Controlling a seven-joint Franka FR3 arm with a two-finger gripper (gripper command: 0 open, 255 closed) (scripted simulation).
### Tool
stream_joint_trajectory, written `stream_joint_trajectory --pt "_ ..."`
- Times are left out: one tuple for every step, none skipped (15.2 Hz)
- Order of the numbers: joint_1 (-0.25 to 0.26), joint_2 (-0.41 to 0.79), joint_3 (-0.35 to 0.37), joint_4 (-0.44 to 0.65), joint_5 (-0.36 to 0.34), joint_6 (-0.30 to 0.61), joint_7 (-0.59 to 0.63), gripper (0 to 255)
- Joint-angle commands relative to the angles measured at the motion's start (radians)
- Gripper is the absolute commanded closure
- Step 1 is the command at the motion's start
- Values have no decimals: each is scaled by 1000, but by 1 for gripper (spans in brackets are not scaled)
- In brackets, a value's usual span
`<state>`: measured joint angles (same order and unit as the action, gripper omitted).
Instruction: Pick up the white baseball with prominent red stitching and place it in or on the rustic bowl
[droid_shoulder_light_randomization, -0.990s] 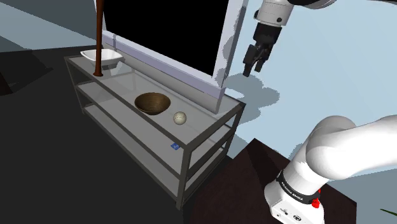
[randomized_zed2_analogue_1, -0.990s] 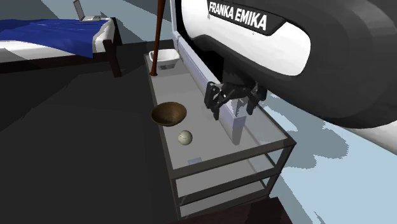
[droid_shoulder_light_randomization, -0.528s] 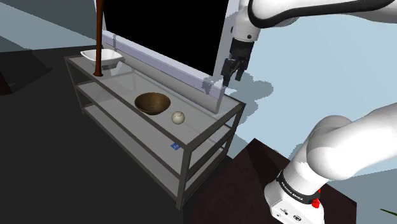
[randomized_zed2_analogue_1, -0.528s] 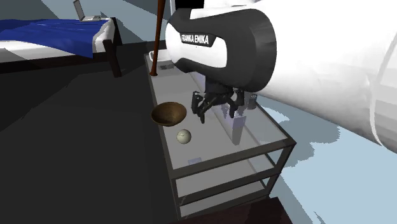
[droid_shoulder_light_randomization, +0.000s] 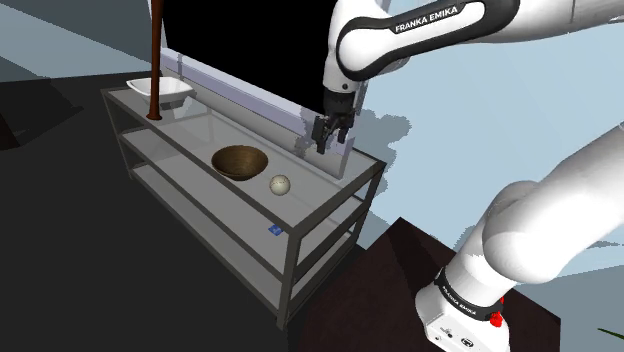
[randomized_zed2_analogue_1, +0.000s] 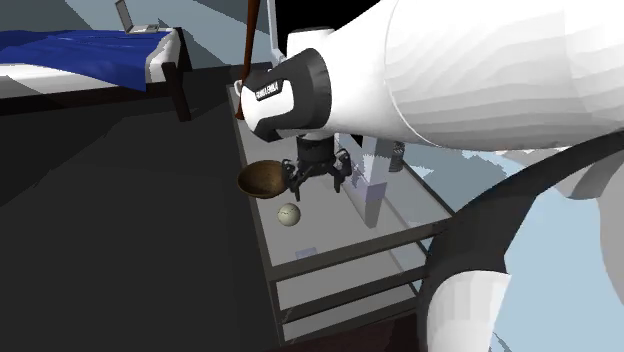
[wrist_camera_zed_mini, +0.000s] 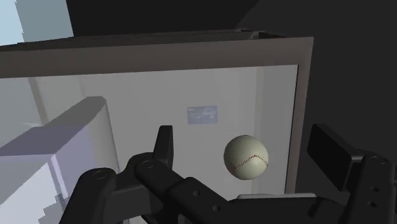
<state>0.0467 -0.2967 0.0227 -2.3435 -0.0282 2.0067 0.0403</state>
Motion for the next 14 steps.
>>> stream_joint_trajectory --pt "4 83 10 33 -5 43 13 0" --pt "6 121 14 48 -7 61 20 0" --pt "9 160 18 65 -11 79 27 0" --pt "11 199 22 83 -15 95 34 0" --pt "14 238 26 103 -19 111 41 0" --pt "16 277 30 123 -23 125 49 0" --pt "19 317 33 145 -28 138 56 0" --pt "22 356 35 168 -33 150 63 0" --pt "25 396 38 192 -39 161 71 0" --pt "28 435 40 218 -45 170 78 0" --pt "32 475 41 244 -50 179 85 0" --pt "36 515 42 272 -56 186 91 0" --pt "40 555 43 301 -62 192 98 0" --pt "43 581 43 321 -65 195 102 0"
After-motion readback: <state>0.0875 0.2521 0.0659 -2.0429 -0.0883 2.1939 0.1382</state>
